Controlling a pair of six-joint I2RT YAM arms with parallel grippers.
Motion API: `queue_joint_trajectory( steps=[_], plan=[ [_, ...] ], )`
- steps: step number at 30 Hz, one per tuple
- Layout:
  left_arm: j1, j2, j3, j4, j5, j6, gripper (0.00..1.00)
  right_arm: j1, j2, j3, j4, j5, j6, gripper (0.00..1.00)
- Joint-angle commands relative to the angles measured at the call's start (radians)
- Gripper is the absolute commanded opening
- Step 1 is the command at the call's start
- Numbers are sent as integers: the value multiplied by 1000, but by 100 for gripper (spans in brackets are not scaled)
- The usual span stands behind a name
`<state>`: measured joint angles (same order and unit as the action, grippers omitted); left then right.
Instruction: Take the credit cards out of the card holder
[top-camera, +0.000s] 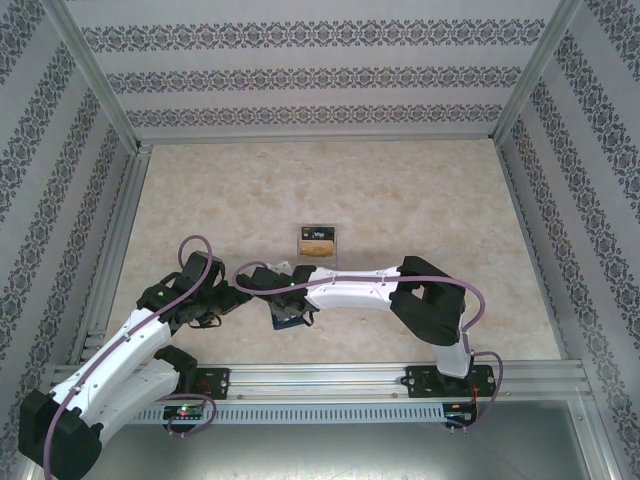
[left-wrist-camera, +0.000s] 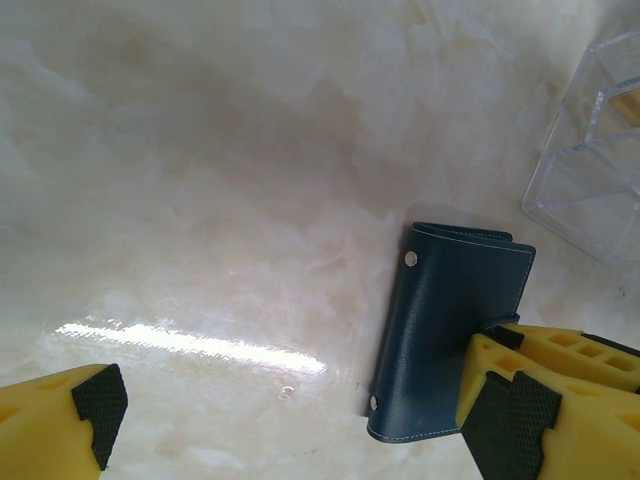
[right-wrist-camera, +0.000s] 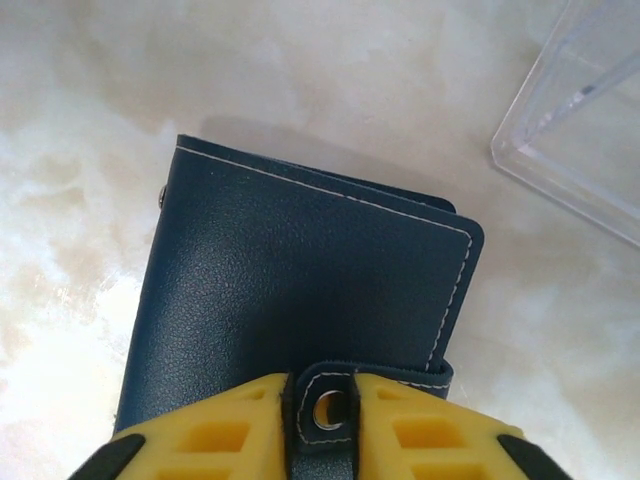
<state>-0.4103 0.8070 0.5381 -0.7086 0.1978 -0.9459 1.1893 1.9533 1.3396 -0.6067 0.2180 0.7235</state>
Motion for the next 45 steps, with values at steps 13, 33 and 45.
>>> queue_joint_trajectory(
  steps=[13, 33, 45],
  plan=[
    [11, 35, -74, 214, 196, 5, 59, -6, -39, -29, 39, -47, -14, 0],
    [11, 269, -200, 580, 385, 0, 0, -32, -69, -101, 161, -118, -4, 0],
    [11, 470, -166, 463, 312, 52, 0, -61, -145, -175, 214, -131, 3, 0]
  ],
)
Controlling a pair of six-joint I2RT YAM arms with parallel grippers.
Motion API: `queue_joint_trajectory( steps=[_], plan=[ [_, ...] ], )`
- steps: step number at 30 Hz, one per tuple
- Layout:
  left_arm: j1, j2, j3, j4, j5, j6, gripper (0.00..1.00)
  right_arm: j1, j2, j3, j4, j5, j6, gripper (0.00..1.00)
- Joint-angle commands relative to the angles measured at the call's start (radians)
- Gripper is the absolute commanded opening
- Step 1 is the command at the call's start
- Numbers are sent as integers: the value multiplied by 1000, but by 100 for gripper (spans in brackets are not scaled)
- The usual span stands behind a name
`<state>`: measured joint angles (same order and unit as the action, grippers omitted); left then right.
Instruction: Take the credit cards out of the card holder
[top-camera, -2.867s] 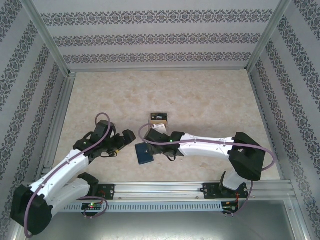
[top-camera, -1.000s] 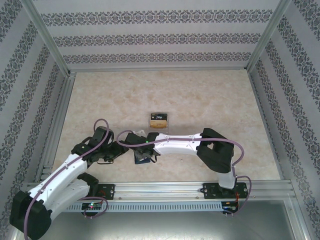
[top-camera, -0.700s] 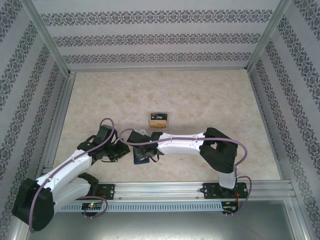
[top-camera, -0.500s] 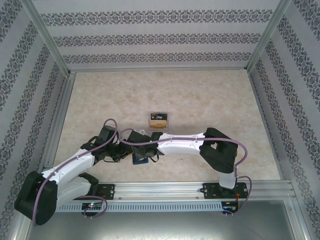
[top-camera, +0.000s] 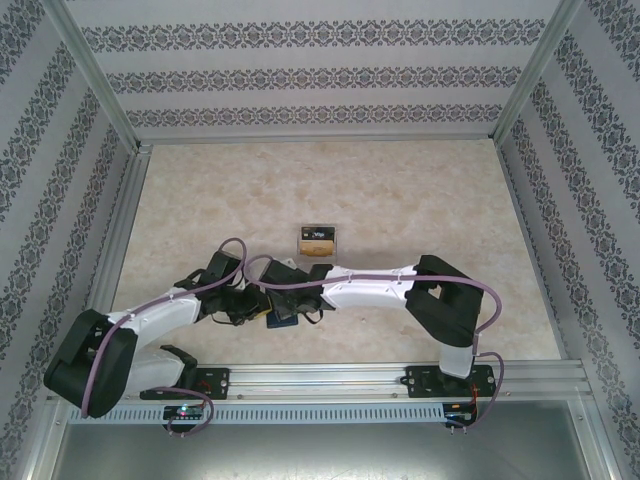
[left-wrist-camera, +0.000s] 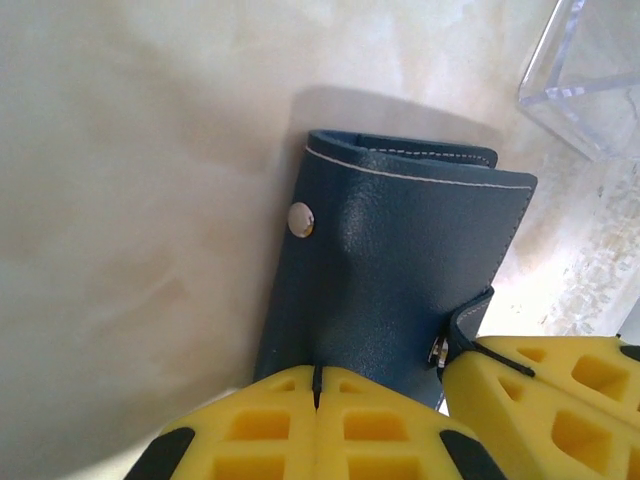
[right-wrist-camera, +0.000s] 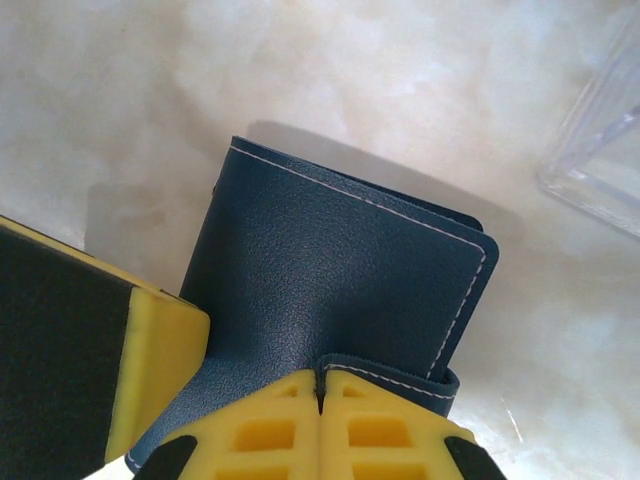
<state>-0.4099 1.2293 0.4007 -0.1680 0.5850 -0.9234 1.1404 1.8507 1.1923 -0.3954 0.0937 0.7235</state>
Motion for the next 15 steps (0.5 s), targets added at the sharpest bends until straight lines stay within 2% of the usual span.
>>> queue_joint_trajectory(
  steps=[1, 15],
  plan=[
    [11, 51, -29, -78, -78, 31, 0, -16, -53, -35, 7, -8, 3, 0],
    [11, 44, -1, -141, -119, 59, 0, -76, -170, -128, 46, -35, 36, 0]
  ],
)
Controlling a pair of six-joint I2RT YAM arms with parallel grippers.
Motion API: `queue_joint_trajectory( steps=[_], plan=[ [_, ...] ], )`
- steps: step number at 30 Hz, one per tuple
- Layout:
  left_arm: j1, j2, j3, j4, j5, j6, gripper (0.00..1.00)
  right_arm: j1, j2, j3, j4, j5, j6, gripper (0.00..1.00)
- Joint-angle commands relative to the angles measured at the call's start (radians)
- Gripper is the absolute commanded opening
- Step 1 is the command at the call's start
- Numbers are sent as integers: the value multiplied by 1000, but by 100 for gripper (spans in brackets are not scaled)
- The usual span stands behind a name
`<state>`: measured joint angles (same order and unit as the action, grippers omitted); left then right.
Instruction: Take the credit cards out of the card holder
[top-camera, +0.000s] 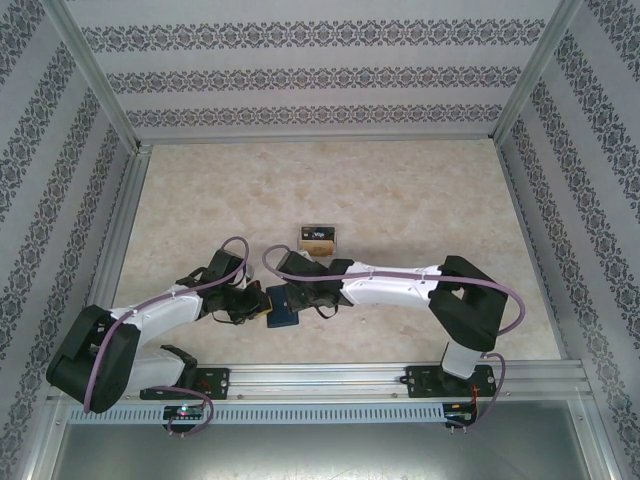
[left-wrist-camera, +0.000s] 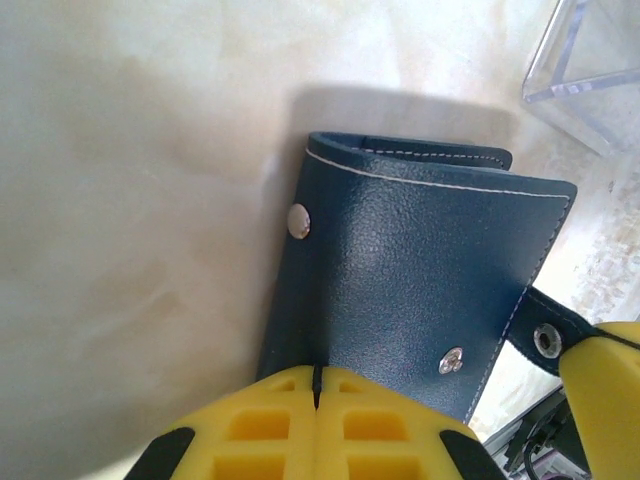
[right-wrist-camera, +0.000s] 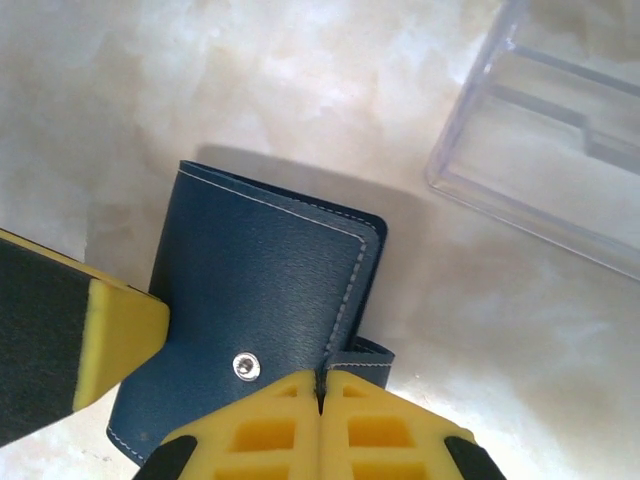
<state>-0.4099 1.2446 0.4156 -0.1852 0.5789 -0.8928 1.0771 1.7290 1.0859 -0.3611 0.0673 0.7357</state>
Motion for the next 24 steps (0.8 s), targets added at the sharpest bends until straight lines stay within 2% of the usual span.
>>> queue_joint_trajectory(
  steps=[1, 3, 4, 7, 10, 15, 24],
  plan=[
    [11, 25, -12, -130, -115, 29, 0, -17, -59, -32, 17, -12, 25, 0],
    [11, 11, -1, -145, -122, 28, 0, -26, -75, -45, 34, -30, 29, 0],
    [11, 1, 8, -155, -127, 30, 4, -29, -82, -51, 39, -37, 32, 0],
    [11, -41, 43, -201, -144, 33, 32, -31, -99, -46, 47, -54, 38, 0],
    [12, -89, 93, -274, -187, 43, 49, -33, -113, -34, 52, -66, 45, 0],
    [33, -145, 162, -371, -240, 66, 54, -32, -123, 9, 54, -92, 50, 0],
    [53, -194, 187, -398, -245, 81, 52, -32, -153, 85, 39, -108, 52, 0]
  ],
)
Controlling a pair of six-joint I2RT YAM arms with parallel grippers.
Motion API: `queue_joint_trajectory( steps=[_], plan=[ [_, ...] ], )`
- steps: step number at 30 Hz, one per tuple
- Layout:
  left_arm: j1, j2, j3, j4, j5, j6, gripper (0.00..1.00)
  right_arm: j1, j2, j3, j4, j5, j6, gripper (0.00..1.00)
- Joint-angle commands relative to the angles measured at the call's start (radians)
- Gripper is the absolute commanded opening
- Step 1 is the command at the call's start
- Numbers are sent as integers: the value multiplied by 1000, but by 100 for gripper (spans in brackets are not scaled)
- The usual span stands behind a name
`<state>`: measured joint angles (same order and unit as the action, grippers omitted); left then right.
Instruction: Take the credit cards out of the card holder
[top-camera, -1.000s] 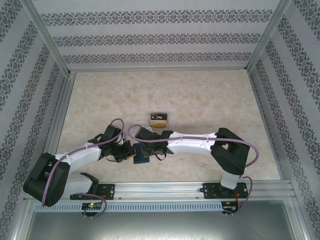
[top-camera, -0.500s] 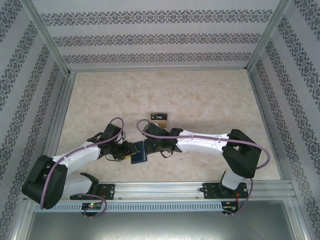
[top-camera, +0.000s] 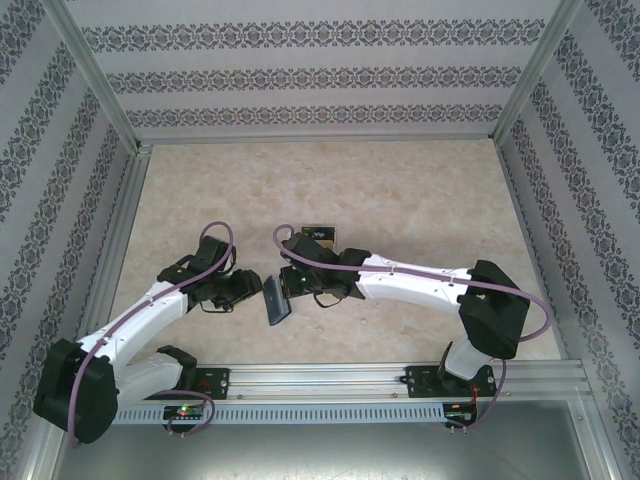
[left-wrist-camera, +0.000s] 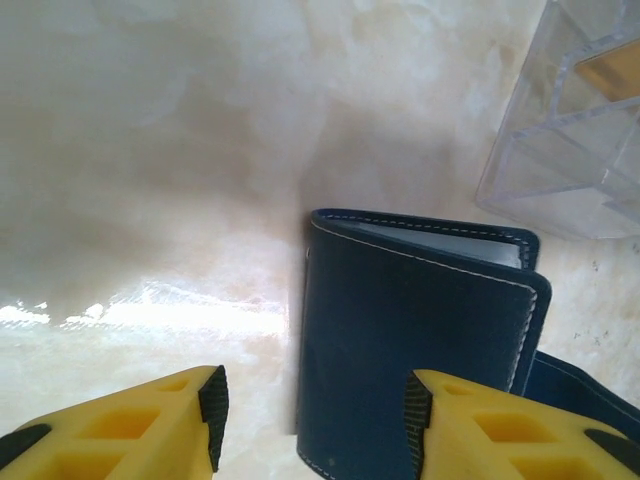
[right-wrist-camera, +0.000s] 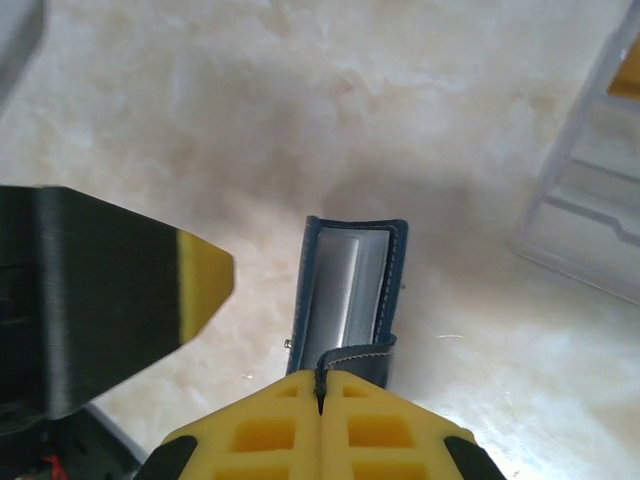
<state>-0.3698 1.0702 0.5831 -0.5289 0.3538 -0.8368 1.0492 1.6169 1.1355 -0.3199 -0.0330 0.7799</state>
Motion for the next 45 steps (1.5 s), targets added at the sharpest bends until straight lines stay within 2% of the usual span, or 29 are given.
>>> queue_joint_trajectory(
  steps=[1, 12, 21, 27, 39, 44, 45],
  plan=[
    [13, -22, 19, -52, -19, 24, 52, -5, -41, 35, -8, -3, 5, 0],
    [13, -48, 21, -65, -12, 37, 52, -22, -113, -111, -21, 59, 46, 0],
    [13, -52, 35, -81, -32, 37, 51, -3, -73, 17, -27, 6, -4, 0],
    [13, -72, 43, -90, -38, 44, 50, -2, -82, -3, -26, 11, 7, 0],
    [12, -12, 19, 23, 80, 39, 47, -71, -224, -307, -94, 196, 73, 0],
    [4, 8, 12, 84, 130, 23, 46, -96, -239, -406, -110, 222, 75, 0],
    [1, 12, 12, 92, 132, 22, 46, -95, -239, -410, -105, 218, 73, 3]
  ],
)
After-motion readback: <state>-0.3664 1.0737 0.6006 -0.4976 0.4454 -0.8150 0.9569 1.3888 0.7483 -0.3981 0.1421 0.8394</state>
